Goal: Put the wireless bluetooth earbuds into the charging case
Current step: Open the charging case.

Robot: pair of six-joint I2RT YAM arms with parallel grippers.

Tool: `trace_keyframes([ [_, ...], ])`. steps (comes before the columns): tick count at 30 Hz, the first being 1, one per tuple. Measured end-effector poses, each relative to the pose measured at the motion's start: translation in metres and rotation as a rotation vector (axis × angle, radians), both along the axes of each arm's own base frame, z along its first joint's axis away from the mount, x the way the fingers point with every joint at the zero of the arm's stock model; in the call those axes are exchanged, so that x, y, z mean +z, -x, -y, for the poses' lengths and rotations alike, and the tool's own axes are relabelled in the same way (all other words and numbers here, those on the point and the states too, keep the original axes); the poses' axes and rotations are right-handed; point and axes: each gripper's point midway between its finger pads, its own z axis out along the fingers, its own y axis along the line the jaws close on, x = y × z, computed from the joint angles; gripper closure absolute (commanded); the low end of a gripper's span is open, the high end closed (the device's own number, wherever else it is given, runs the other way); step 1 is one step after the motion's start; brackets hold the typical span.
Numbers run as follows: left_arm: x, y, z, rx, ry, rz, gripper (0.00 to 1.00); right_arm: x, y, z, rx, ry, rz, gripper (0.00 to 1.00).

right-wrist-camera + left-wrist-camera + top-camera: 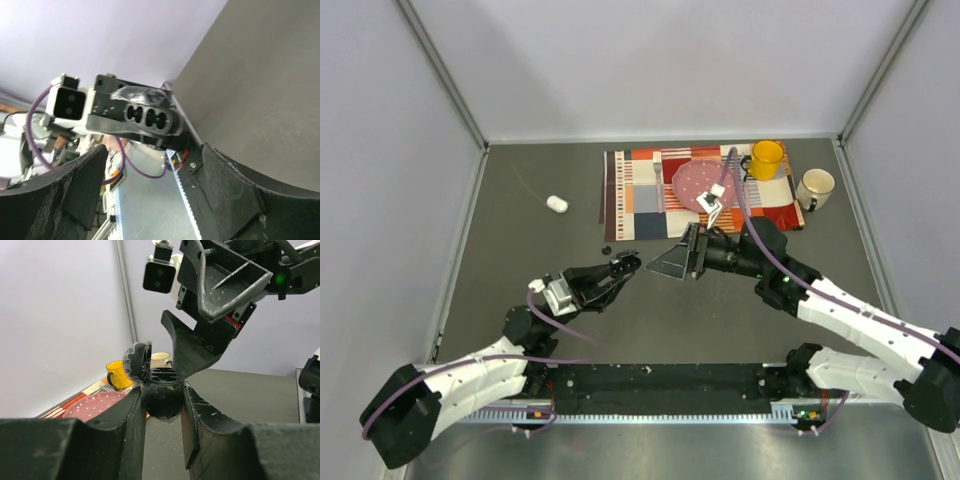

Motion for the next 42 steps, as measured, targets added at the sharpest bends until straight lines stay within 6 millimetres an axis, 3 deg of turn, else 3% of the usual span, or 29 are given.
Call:
trace_keyframes([
  [7, 0.000, -0.004, -0.001, 0.018, 0.005, -0.010, 1.00, -0.019, -0.041, 0.047, -0.210, 0.099, -0.016, 0.24],
  [10, -0.001, -0.002, 0.000, 0.010, 0.001, -0.006, 1.00, -0.024, -0.049, 0.061, -0.259, 0.107, -0.028, 0.24],
  [16, -0.009, 0.001, 0.006, -0.027, -0.032, -0.009, 1.00, -0.027, -0.032, 0.042, -0.134, -0.009, -0.109, 0.24],
  [24, -0.014, 0.004, 0.010, -0.056, -0.052, -0.015, 1.00, -0.034, -0.001, 0.005, 0.026, -0.036, -0.184, 0.26],
  [32, -0.015, 0.009, 0.013, -0.088, -0.057, -0.018, 1.00, -0.020, -0.005, -0.006, 0.059, -0.131, -0.205, 0.38],
  [42, -0.016, 0.010, 0.013, -0.093, -0.059, -0.019, 1.00, -0.019, -0.003, -0.010, 0.086, -0.163, -0.226, 0.43],
])
